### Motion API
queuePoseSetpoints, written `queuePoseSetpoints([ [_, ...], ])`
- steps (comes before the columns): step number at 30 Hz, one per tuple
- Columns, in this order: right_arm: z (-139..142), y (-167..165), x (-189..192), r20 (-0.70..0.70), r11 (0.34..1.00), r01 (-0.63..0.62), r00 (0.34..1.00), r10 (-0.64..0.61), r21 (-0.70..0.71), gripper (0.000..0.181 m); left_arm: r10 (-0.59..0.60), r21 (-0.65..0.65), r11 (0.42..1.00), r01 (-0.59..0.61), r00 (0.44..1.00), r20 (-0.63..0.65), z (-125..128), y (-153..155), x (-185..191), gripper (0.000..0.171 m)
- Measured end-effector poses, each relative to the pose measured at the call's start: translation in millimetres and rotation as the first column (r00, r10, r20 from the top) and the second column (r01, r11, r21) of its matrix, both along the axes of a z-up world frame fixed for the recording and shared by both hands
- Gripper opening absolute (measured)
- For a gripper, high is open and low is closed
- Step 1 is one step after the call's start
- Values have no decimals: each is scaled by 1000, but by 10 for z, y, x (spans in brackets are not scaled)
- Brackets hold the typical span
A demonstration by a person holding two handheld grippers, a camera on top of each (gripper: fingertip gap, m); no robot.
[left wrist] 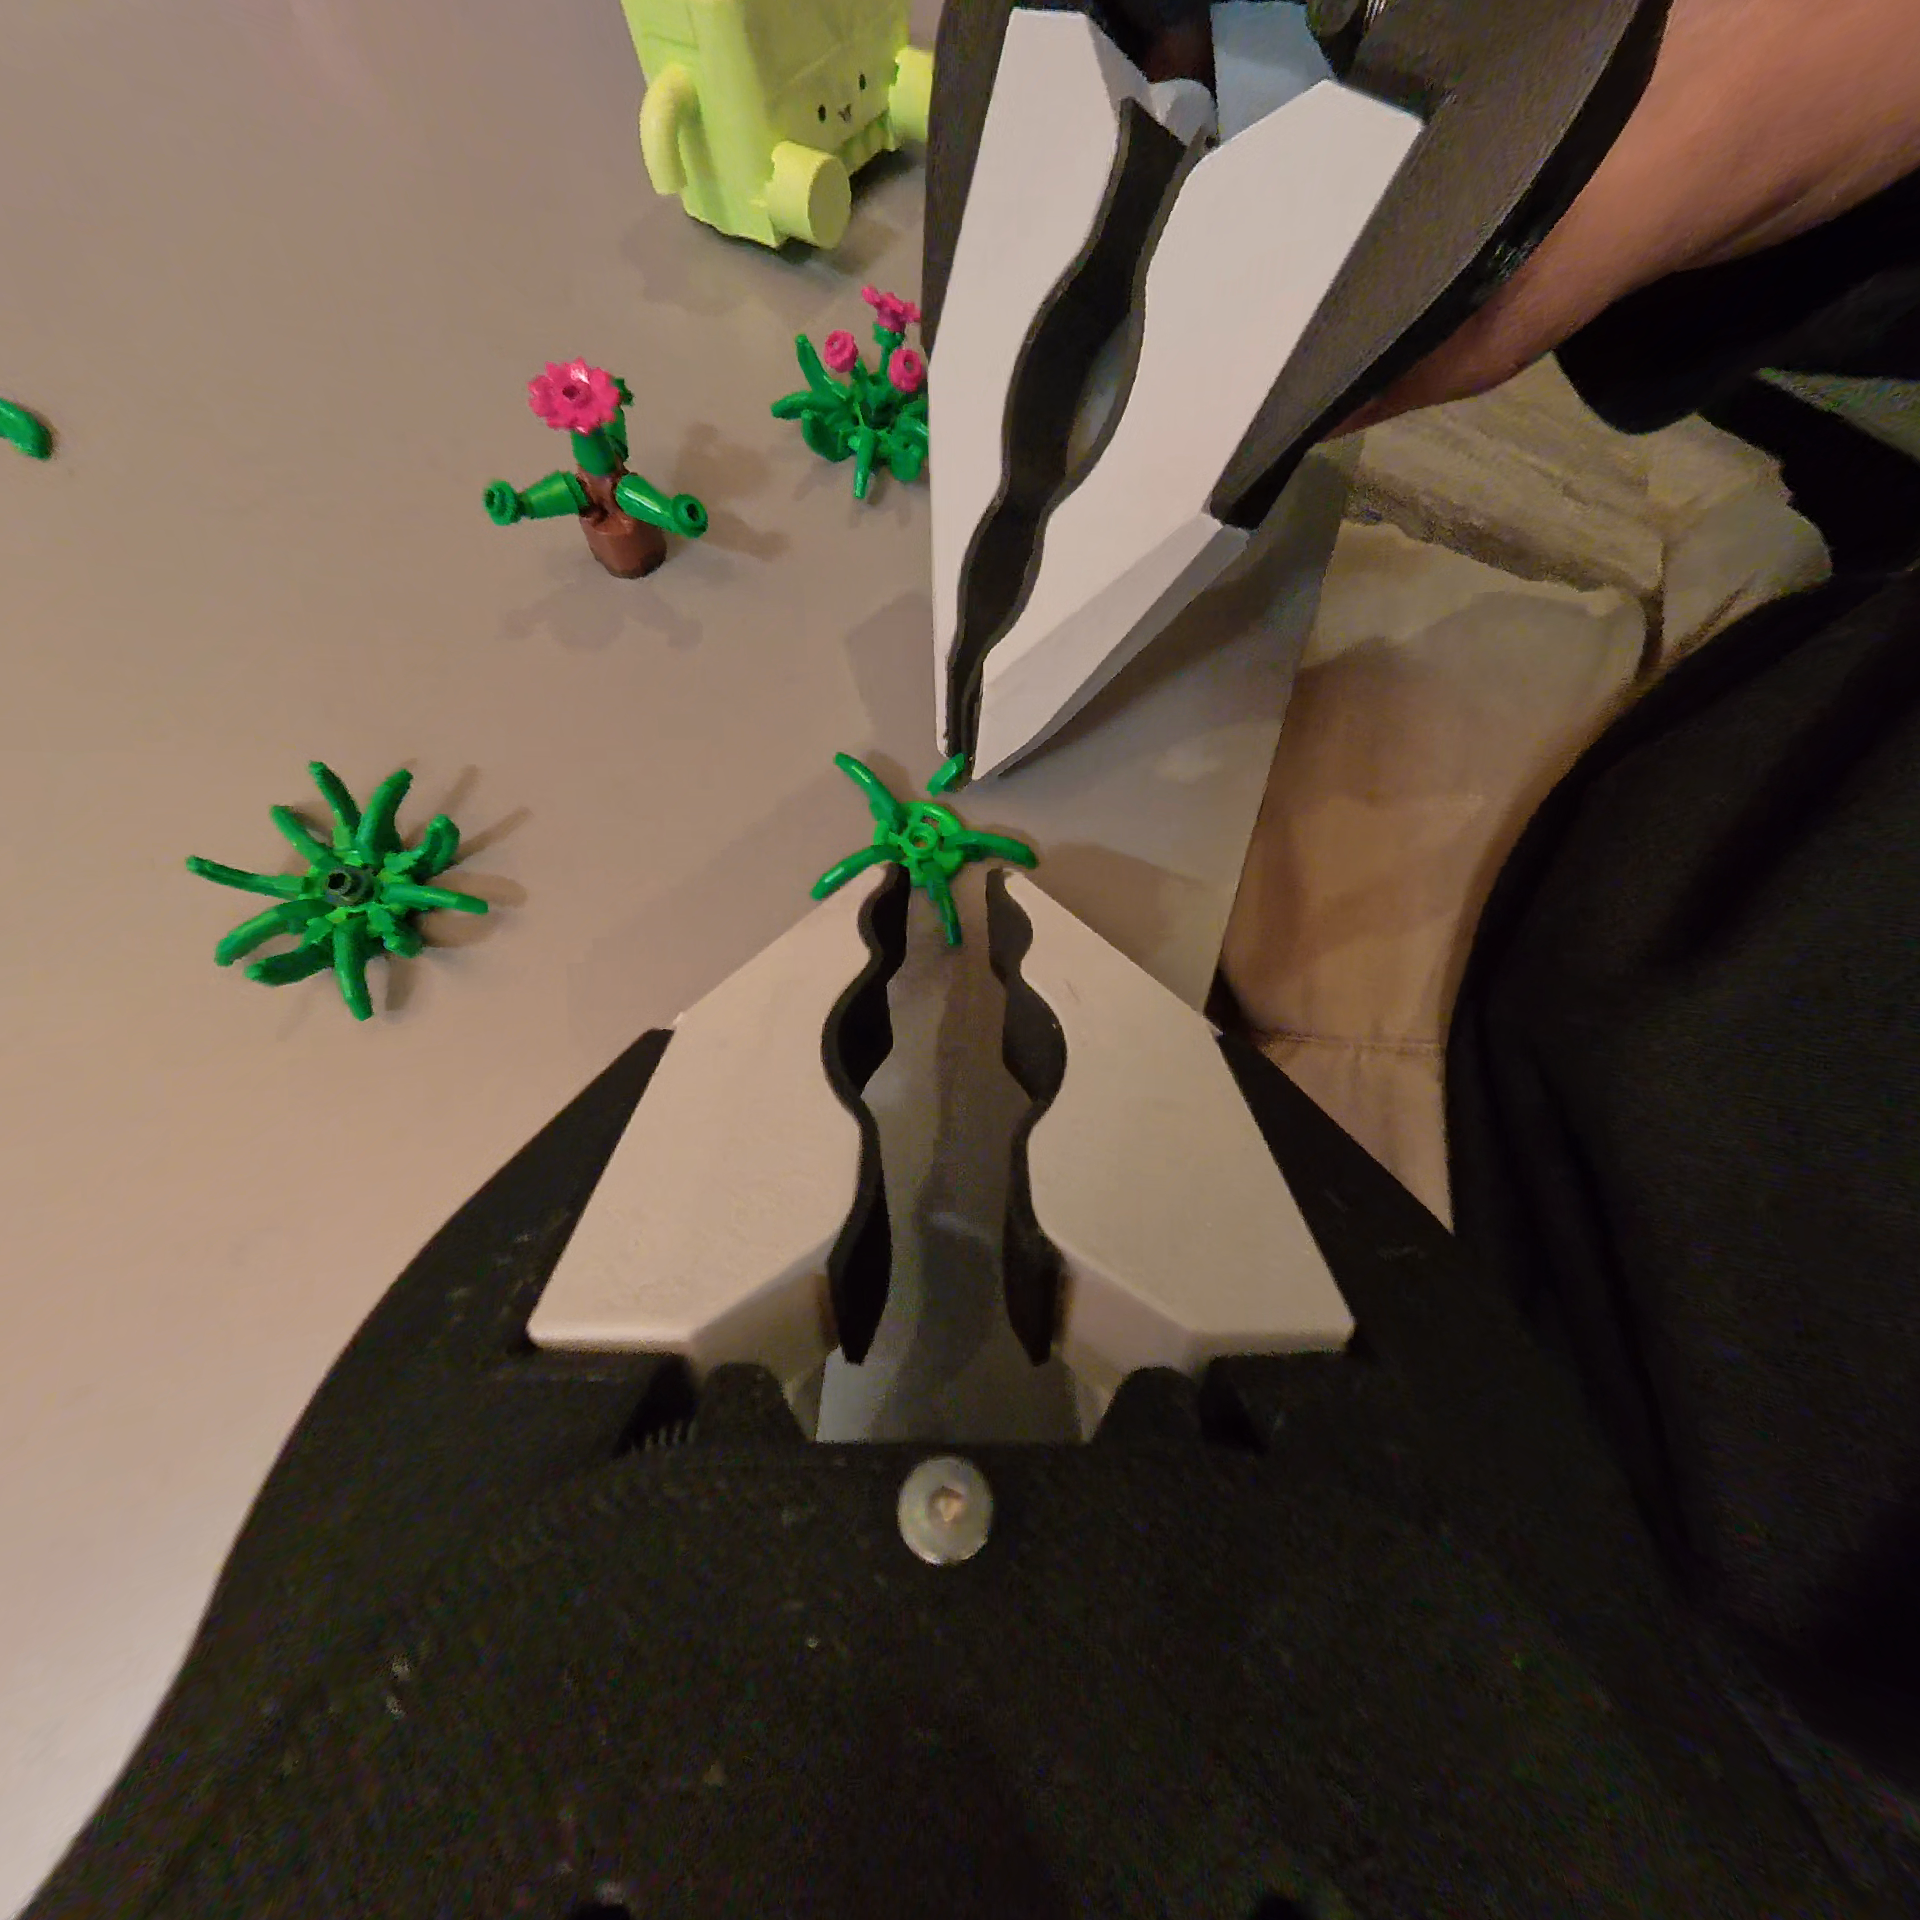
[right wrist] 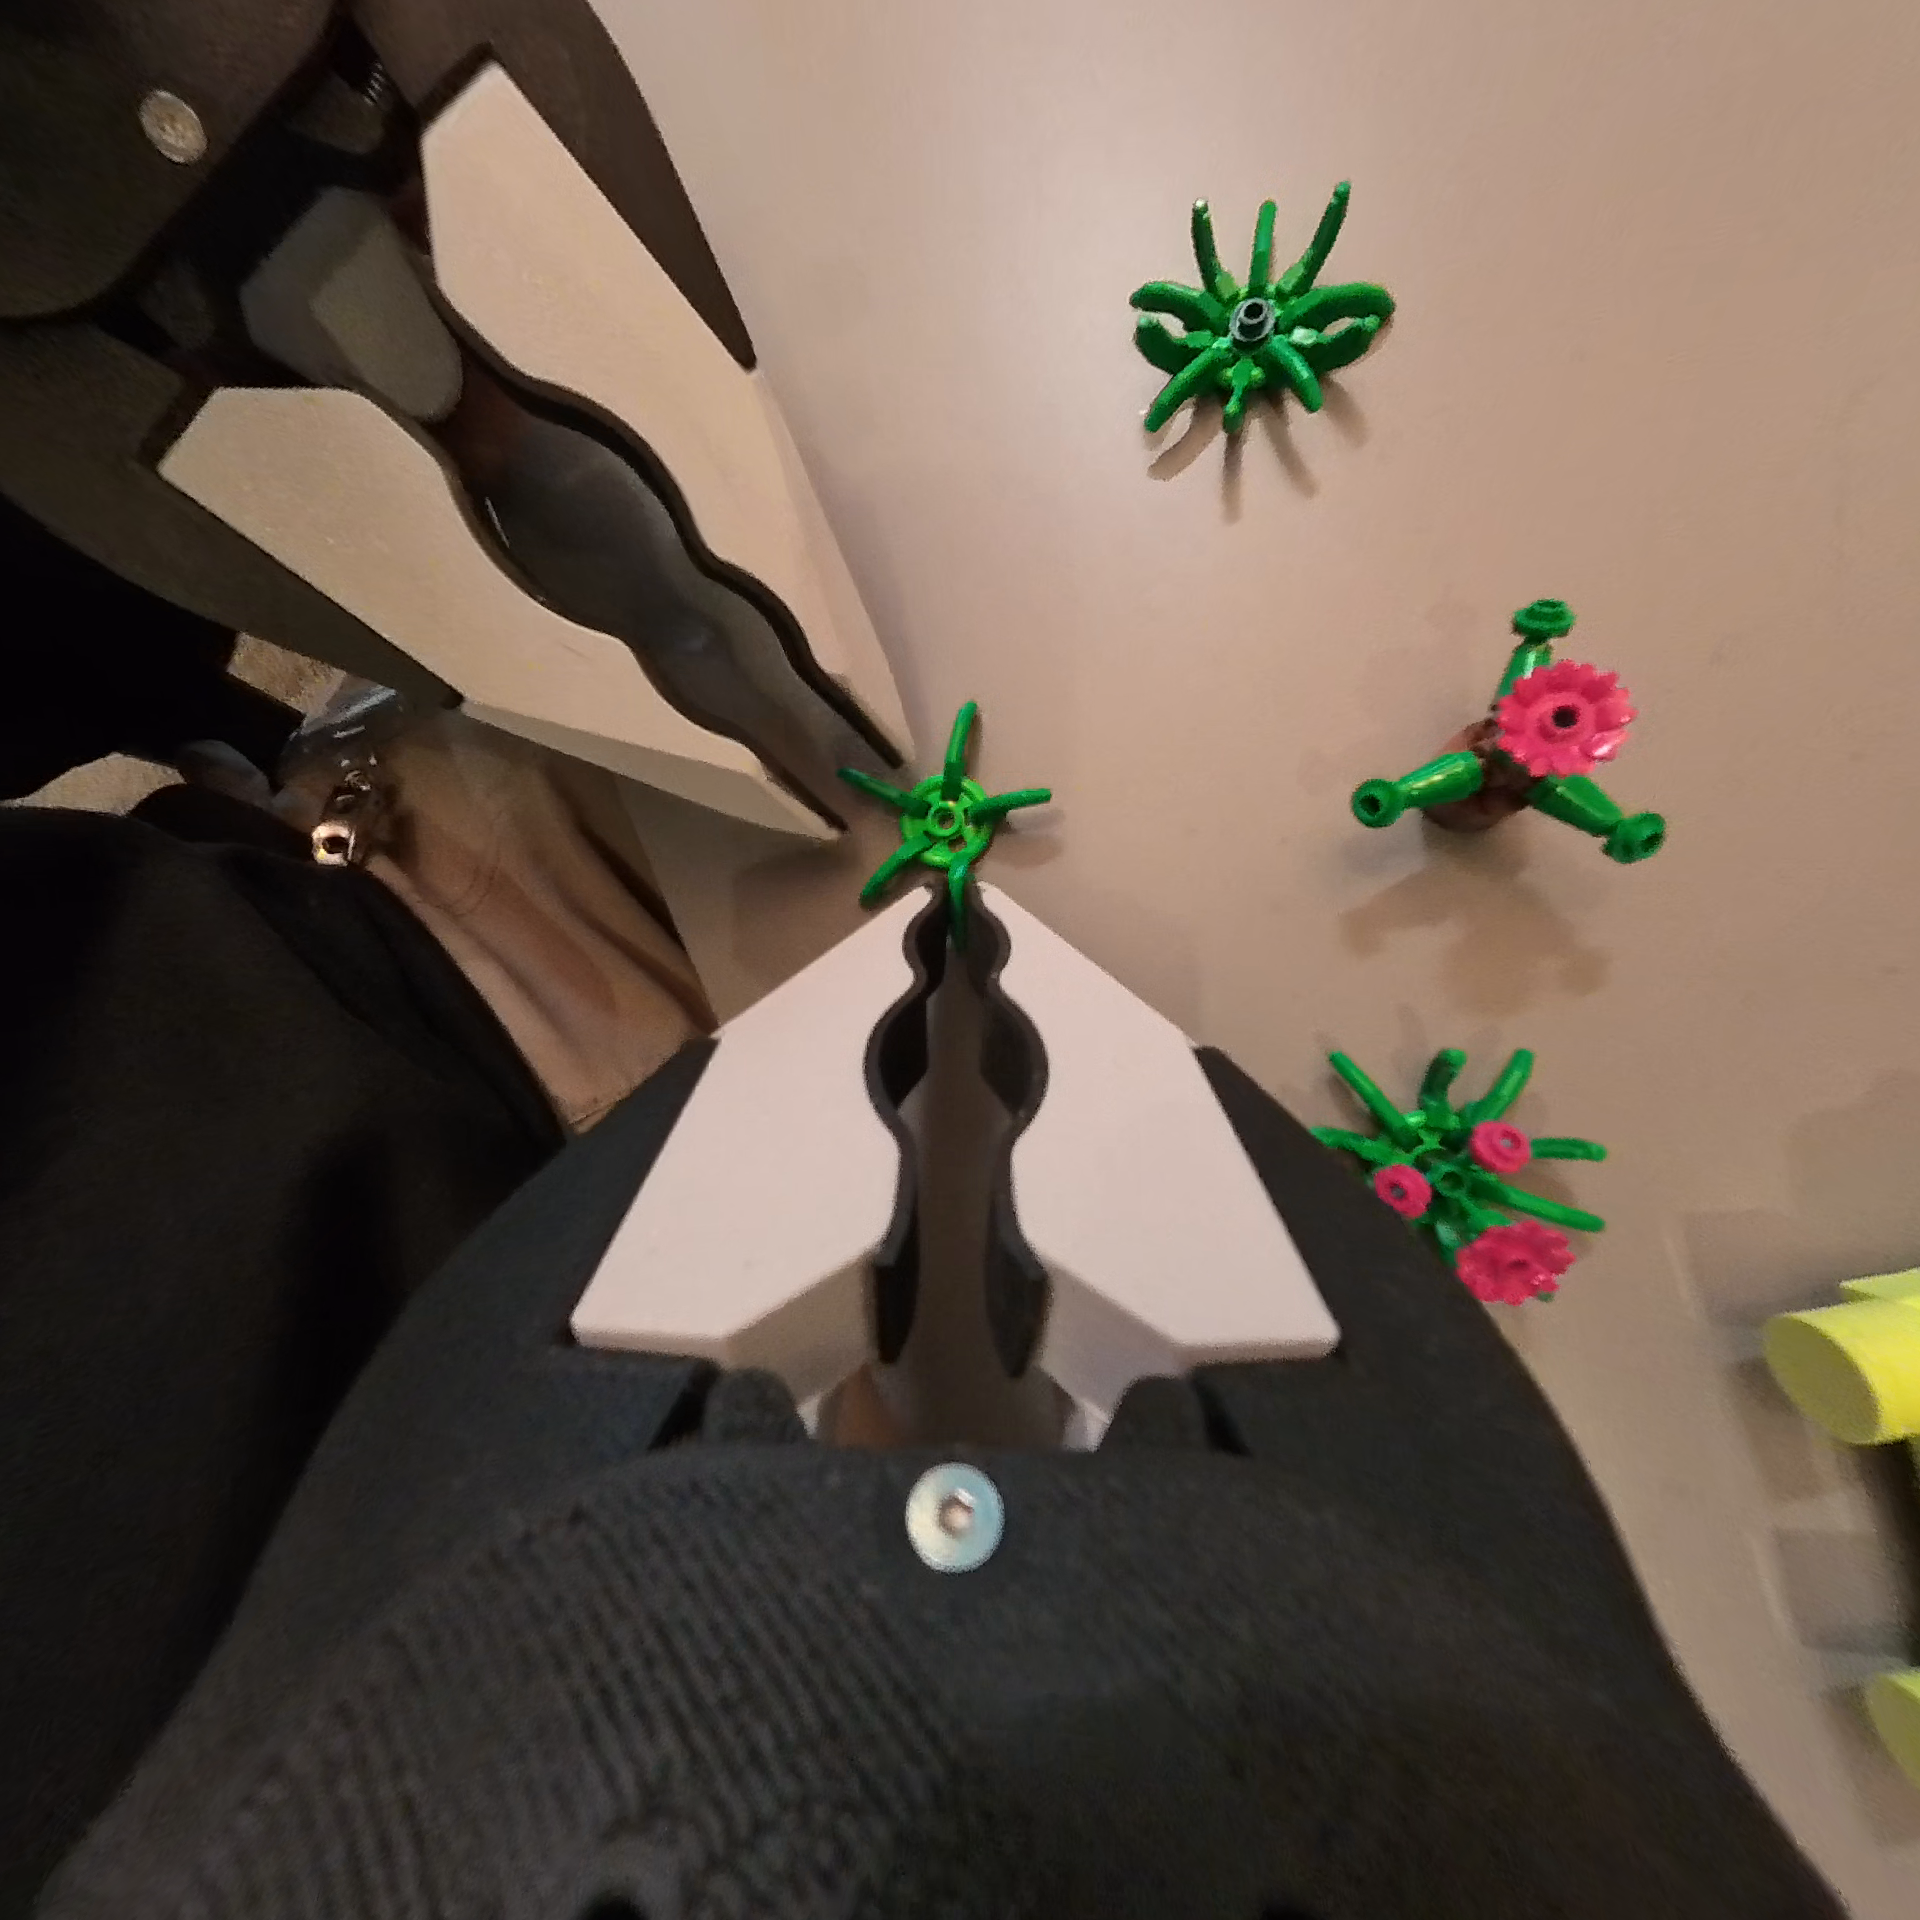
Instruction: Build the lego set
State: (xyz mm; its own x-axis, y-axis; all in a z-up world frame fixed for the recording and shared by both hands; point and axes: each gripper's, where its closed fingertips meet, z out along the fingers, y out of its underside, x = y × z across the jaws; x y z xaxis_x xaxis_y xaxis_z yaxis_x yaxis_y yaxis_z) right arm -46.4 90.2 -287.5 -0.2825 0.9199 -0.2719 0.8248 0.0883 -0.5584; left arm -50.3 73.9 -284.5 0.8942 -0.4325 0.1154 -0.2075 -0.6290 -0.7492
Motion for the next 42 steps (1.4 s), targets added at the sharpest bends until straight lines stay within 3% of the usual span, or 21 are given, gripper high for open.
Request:
queuePoseSetpoints([
  [10,12,6,-18,63,989,-145,988,143,39,1,-27,-10,1000,27,999,-41,-68,13,76,23],
  [33,-48,-29,5,288,908,-403,889,357,116,0,-8,-16,1000,7,998,-55,-86,26,64,15],
  [42,-56,-27,-1,335,915,-397,875,350,79,0,-2,-14,1000,1,998,-57,-84,31,54,15],
])
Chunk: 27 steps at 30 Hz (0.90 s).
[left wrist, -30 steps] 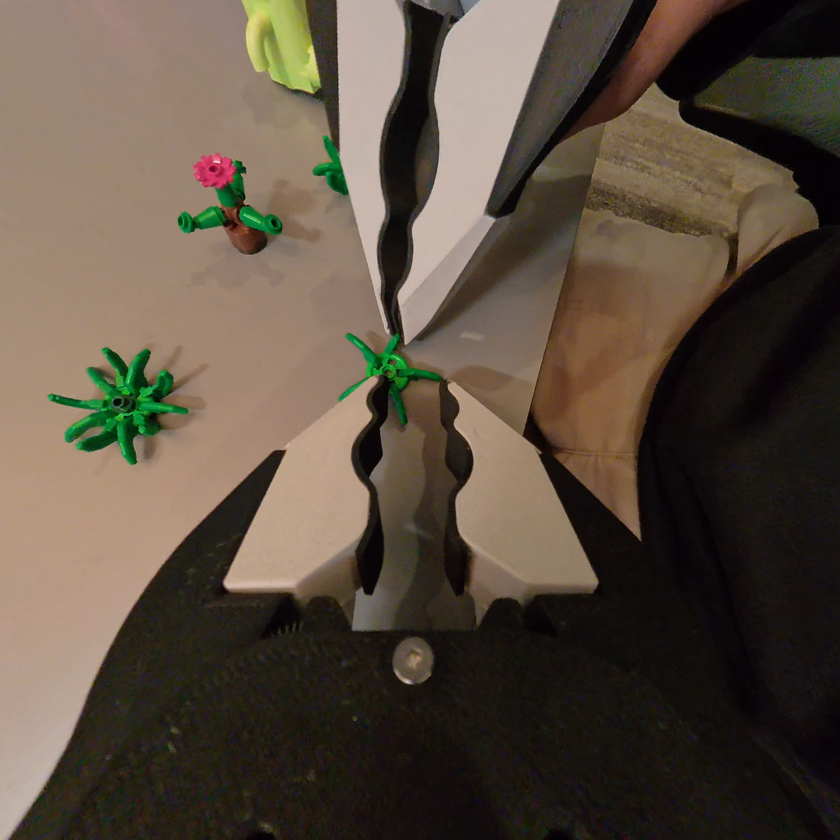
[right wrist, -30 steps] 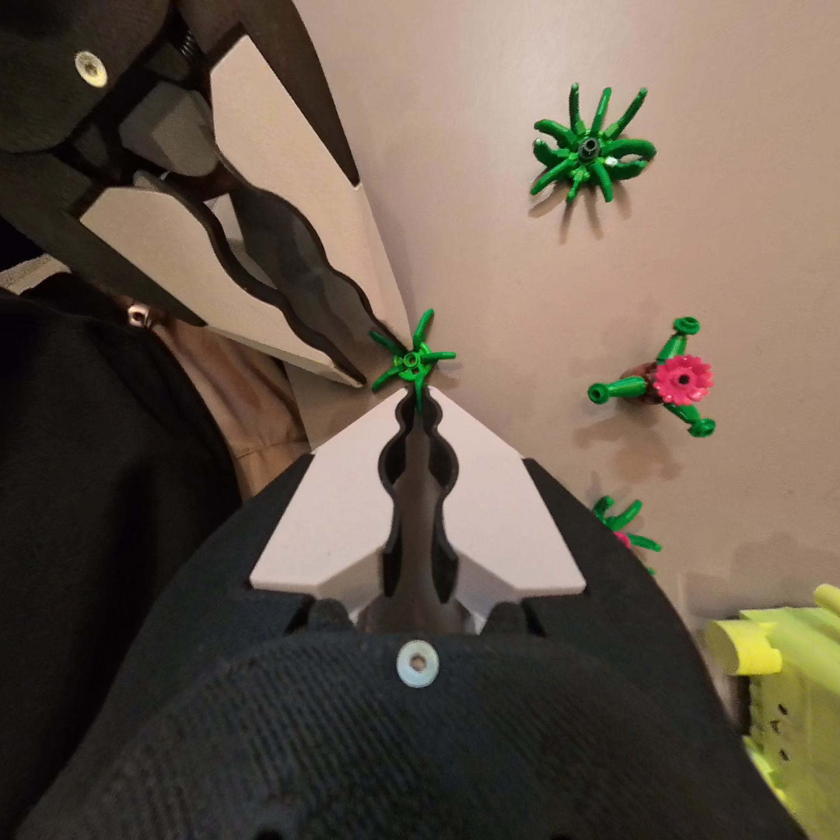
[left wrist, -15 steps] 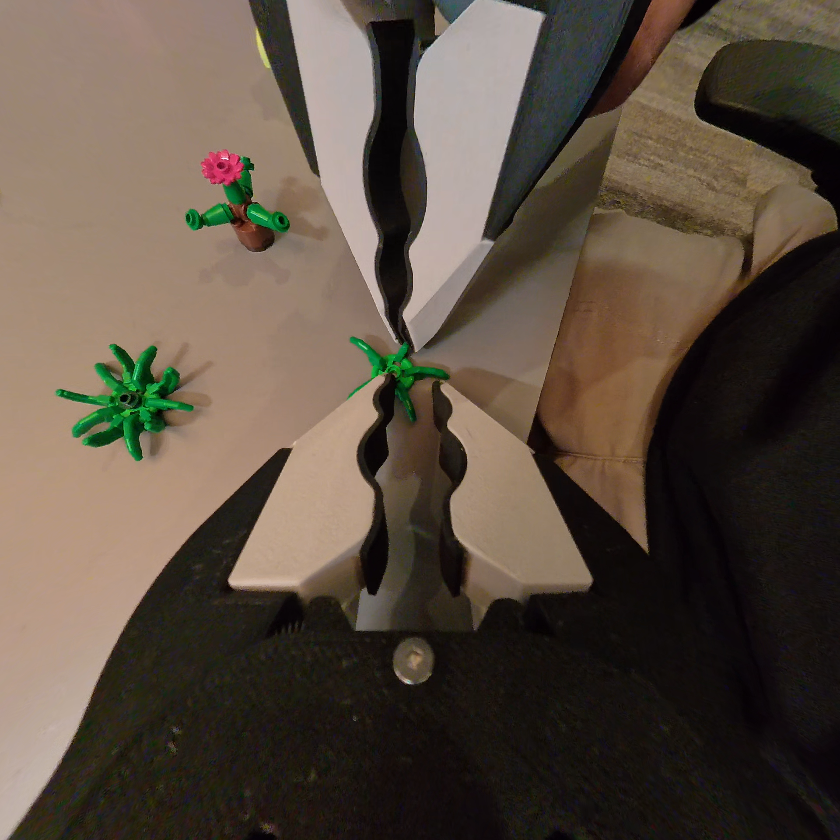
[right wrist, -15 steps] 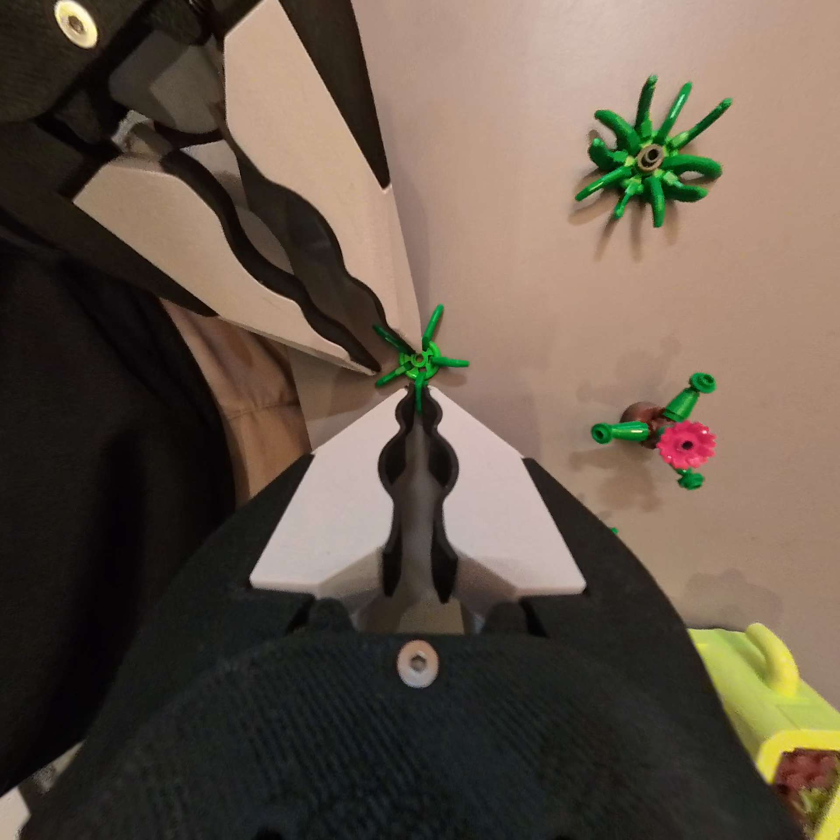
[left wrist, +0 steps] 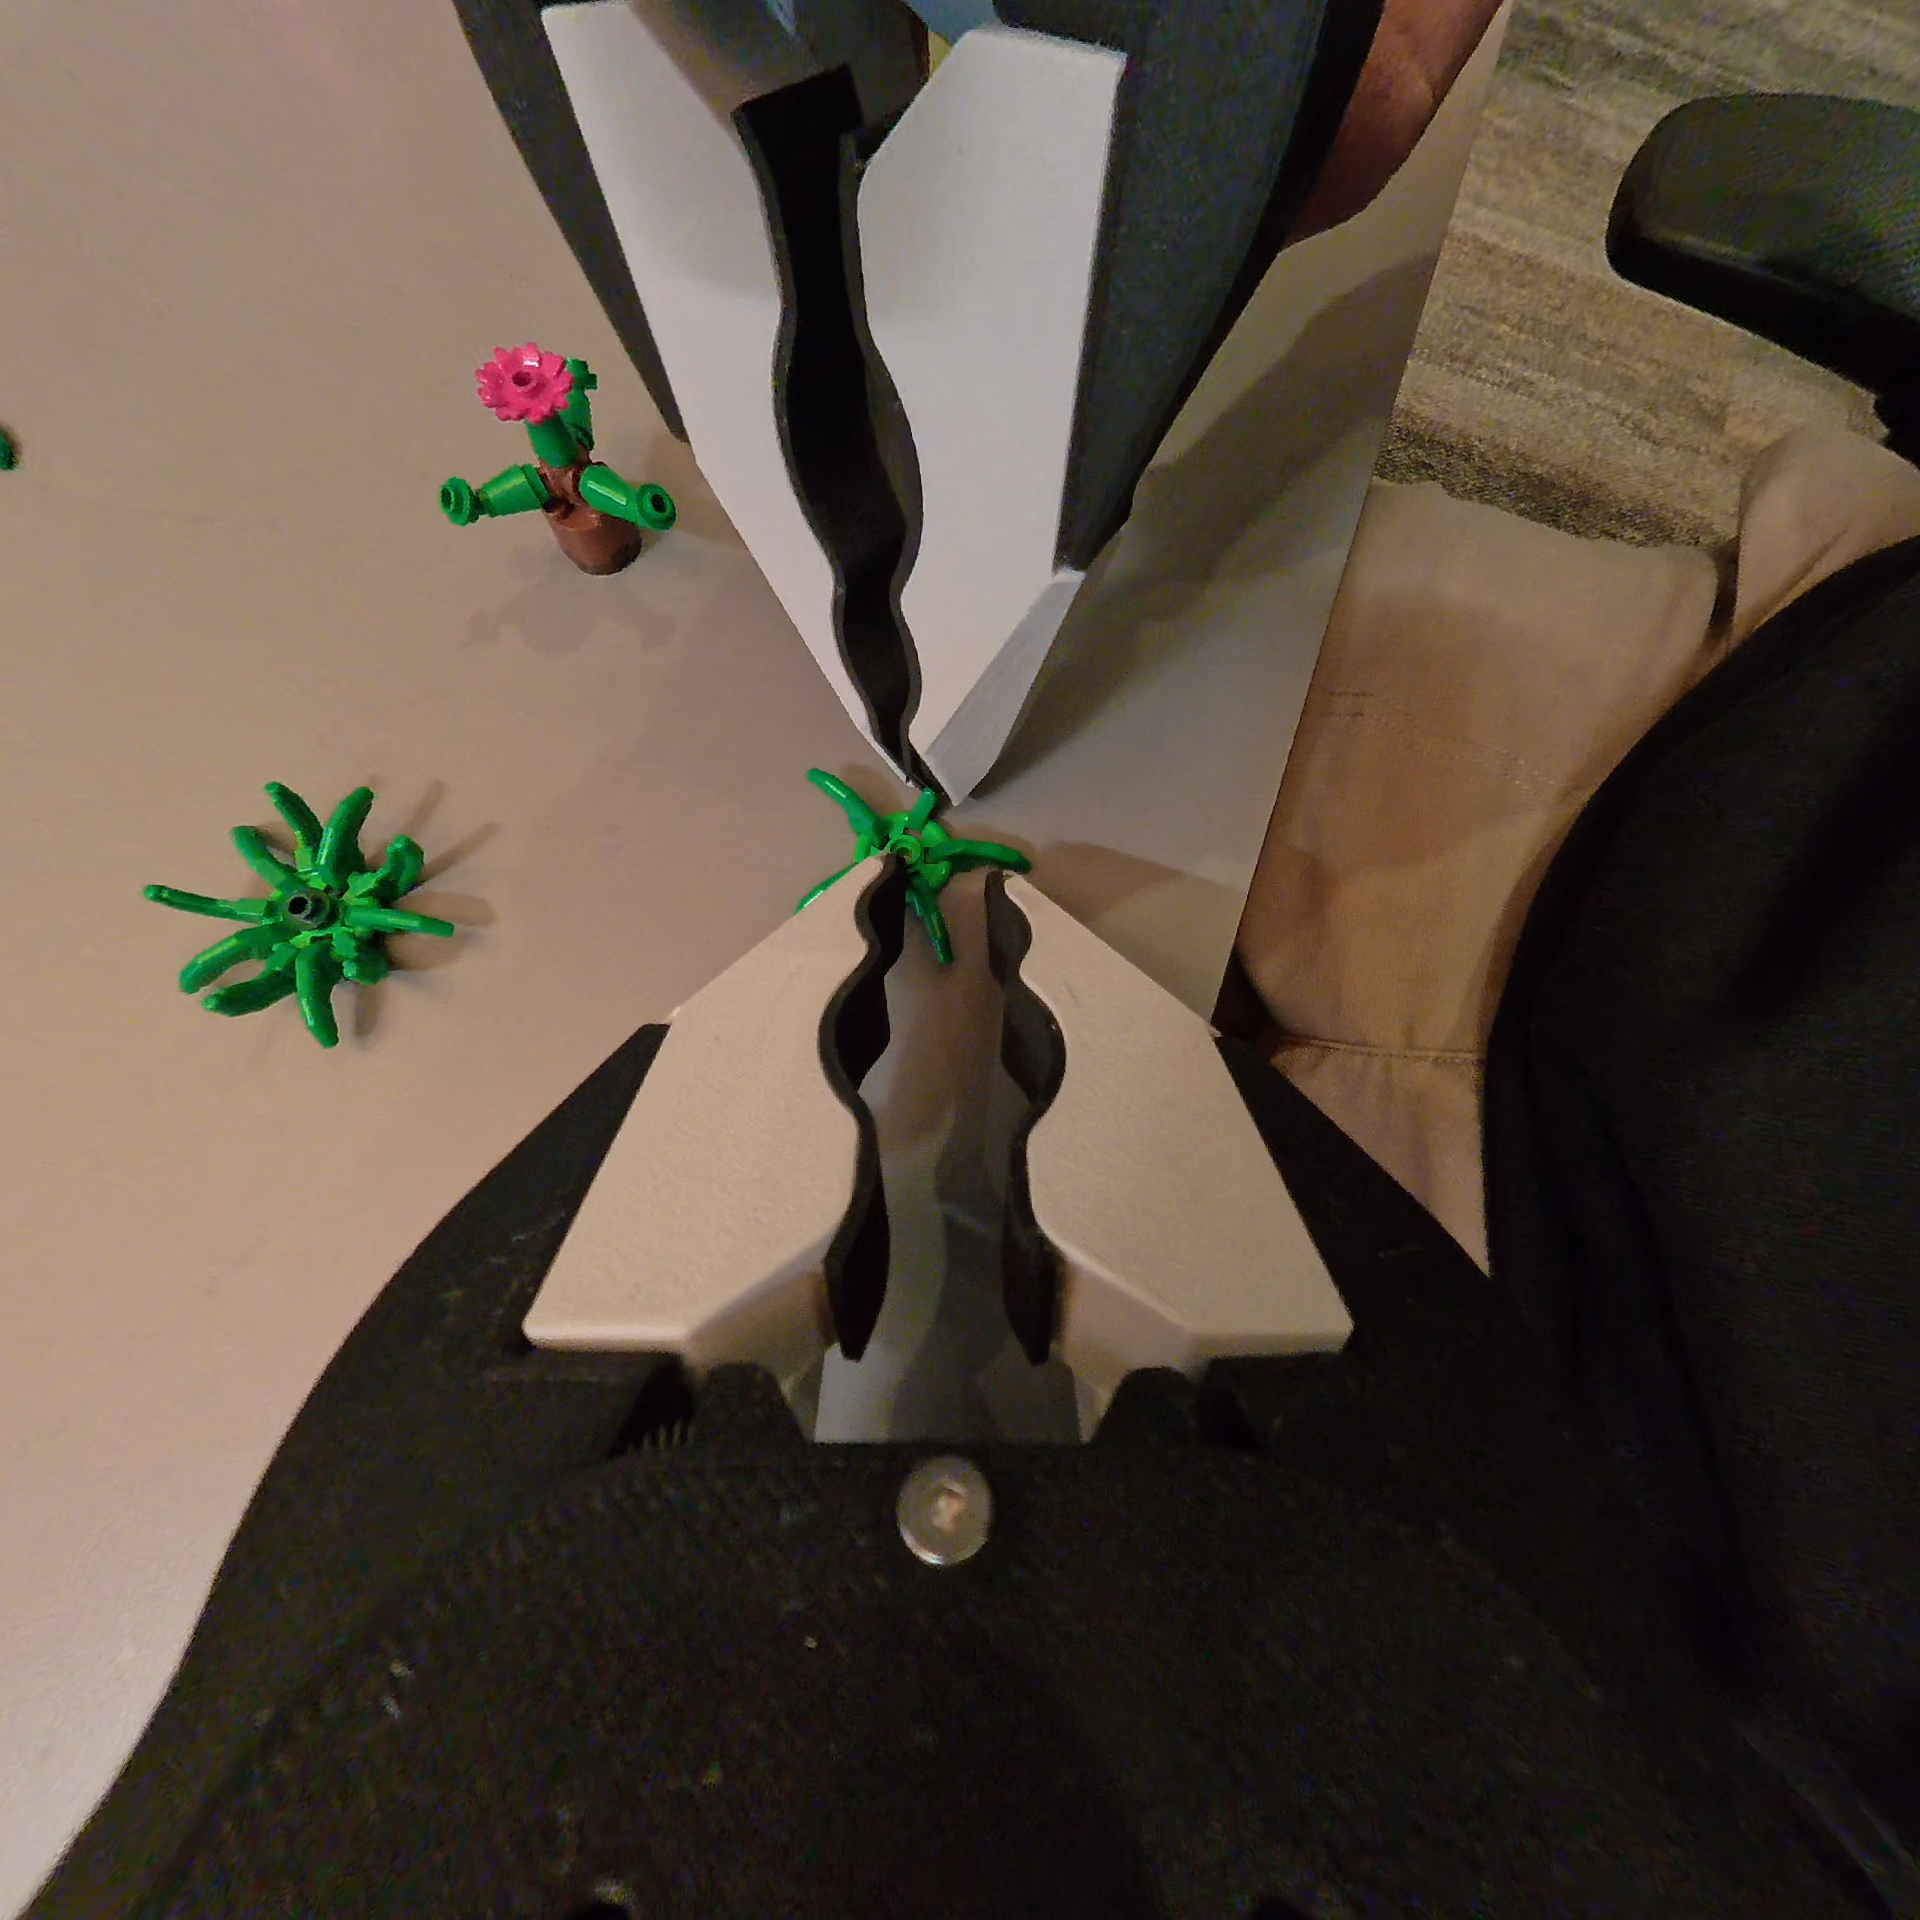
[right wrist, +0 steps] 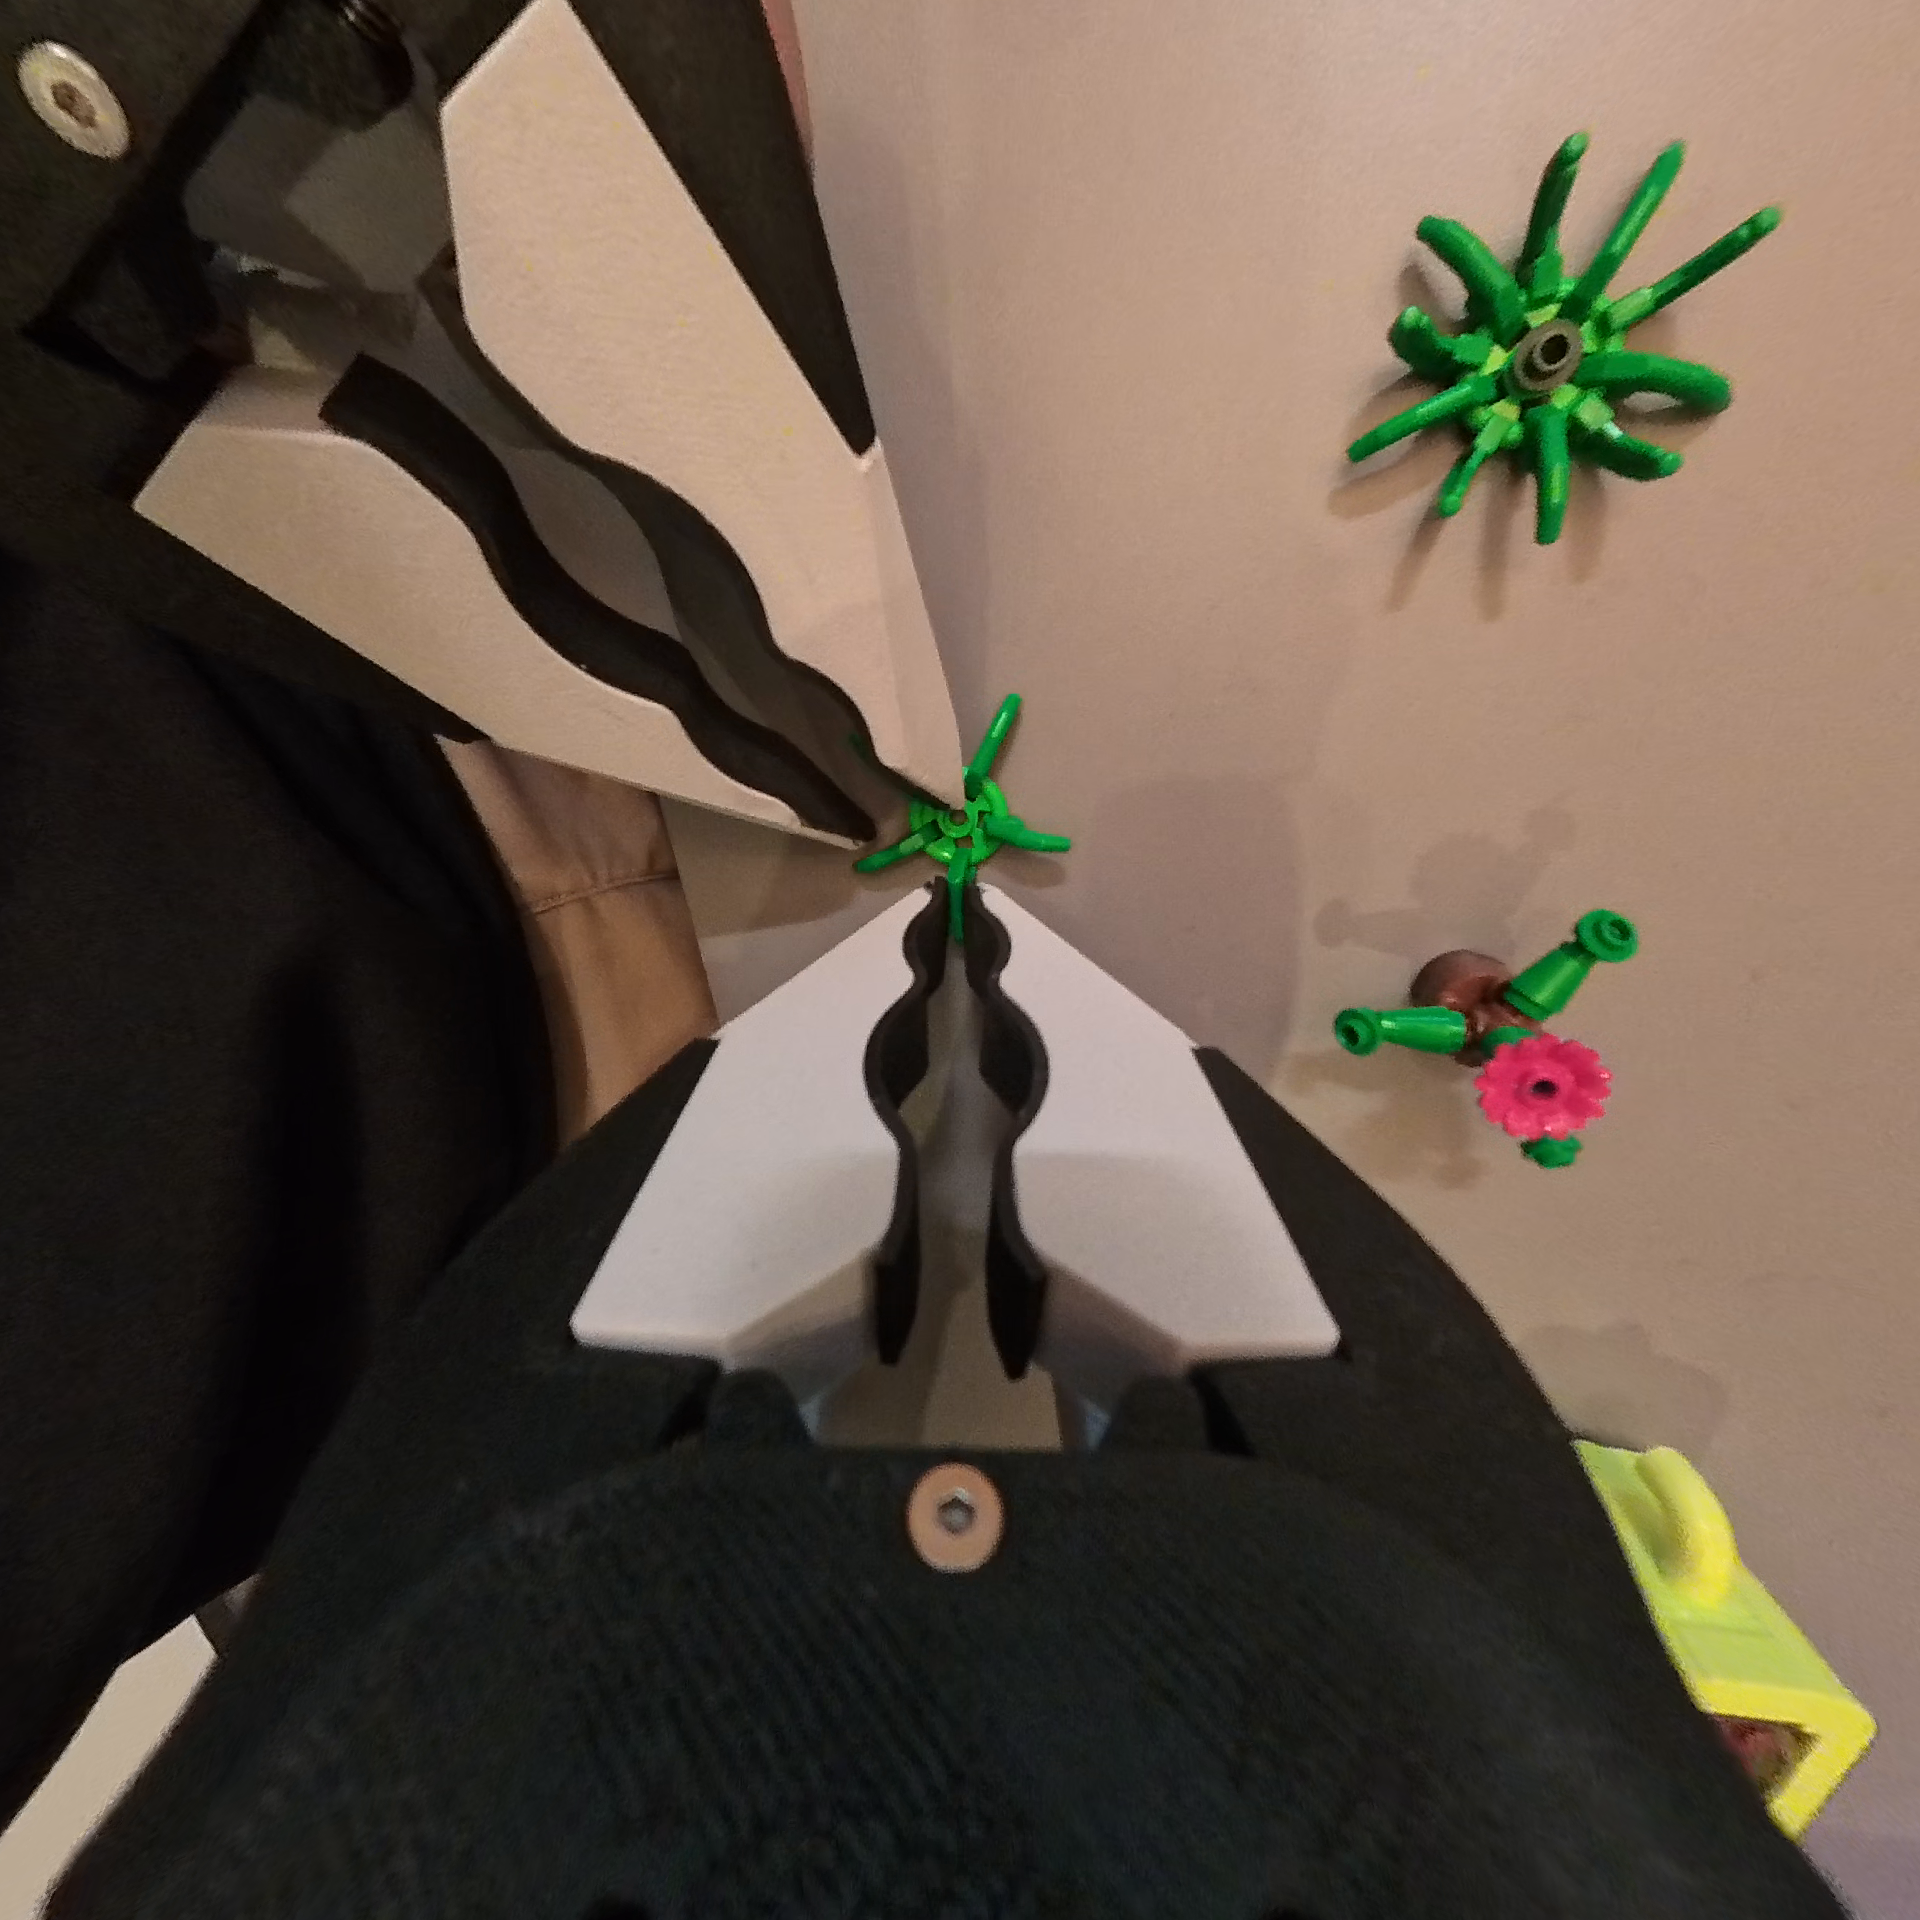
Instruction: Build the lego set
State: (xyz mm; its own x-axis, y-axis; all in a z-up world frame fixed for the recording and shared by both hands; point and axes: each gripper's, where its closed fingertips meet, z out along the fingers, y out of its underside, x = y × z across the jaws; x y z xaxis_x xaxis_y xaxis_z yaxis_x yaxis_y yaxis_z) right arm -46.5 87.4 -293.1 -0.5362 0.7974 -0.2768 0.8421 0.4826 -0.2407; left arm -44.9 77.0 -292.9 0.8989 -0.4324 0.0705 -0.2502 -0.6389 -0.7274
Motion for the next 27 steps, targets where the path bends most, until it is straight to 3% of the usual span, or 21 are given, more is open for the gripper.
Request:
queuePoseSetpoints([
  [10,-2,1,1,-205,996,57,976,-71,-72,1,-10,-6,1000,10,1000,15,2,-8,13,18],
  [21,-12,52,-5,-474,991,114,871,-134,-70,0,-17,-8,1000,17,999,27,4,-13,20,20],
  [27,220,36,18,-536,980,117,823,-186,-159,1,-21,48,999,20,1000,8,69,-13,-38,30],
])
